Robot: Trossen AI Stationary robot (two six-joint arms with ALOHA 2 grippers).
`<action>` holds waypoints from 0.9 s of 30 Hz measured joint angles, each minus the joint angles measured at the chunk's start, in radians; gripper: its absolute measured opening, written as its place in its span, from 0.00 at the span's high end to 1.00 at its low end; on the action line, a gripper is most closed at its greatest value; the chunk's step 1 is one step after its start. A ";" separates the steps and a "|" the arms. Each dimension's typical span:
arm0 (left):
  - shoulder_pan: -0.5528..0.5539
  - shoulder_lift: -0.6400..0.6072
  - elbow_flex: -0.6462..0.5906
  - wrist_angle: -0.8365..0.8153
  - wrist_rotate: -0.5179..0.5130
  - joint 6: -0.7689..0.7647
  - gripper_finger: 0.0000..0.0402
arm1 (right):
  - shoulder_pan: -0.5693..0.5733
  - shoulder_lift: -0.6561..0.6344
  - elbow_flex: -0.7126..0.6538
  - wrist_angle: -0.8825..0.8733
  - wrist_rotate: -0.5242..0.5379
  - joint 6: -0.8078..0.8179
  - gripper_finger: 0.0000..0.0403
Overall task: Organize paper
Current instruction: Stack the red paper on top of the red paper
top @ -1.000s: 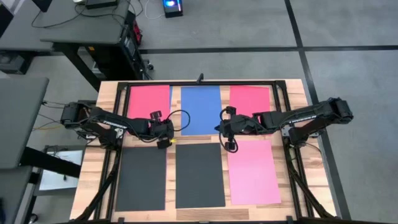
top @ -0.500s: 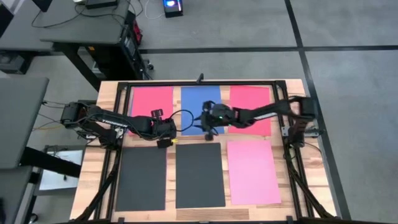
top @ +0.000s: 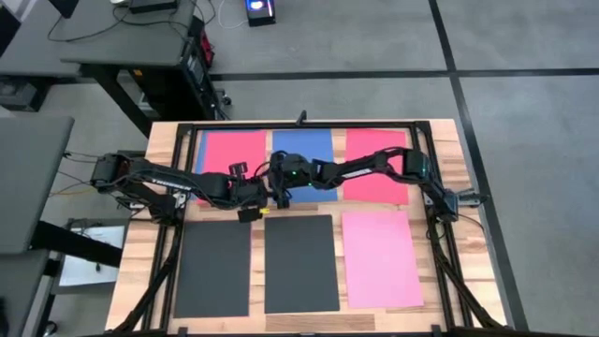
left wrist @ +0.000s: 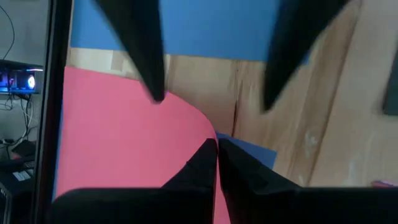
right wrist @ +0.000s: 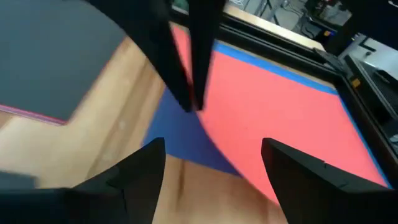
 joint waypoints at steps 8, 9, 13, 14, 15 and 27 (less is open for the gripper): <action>-0.018 -0.001 0.063 -0.029 -0.026 0.015 1.00 | 0.002 0.011 0.037 0.006 0.002 -0.030 0.42; -0.018 -0.001 0.068 -0.029 -0.028 0.018 1.00 | 0.002 0.011 0.037 0.006 0.002 -0.031 0.44; -0.018 -0.001 0.089 -0.031 -0.030 0.019 1.00 | 0.002 0.011 0.041 -0.021 0.002 -0.032 0.58; -0.020 -0.001 0.092 -0.031 -0.030 0.020 1.00 | 0.003 0.011 0.041 -0.033 0.002 -0.032 0.63; -0.021 -0.001 0.095 -0.034 -0.030 0.020 1.00 | 0.003 0.011 0.041 -0.041 0.003 -0.032 0.67; -0.042 -0.001 0.191 -0.120 -0.122 0.014 1.00 | 0.002 0.011 0.040 -0.013 0.003 -0.066 1.00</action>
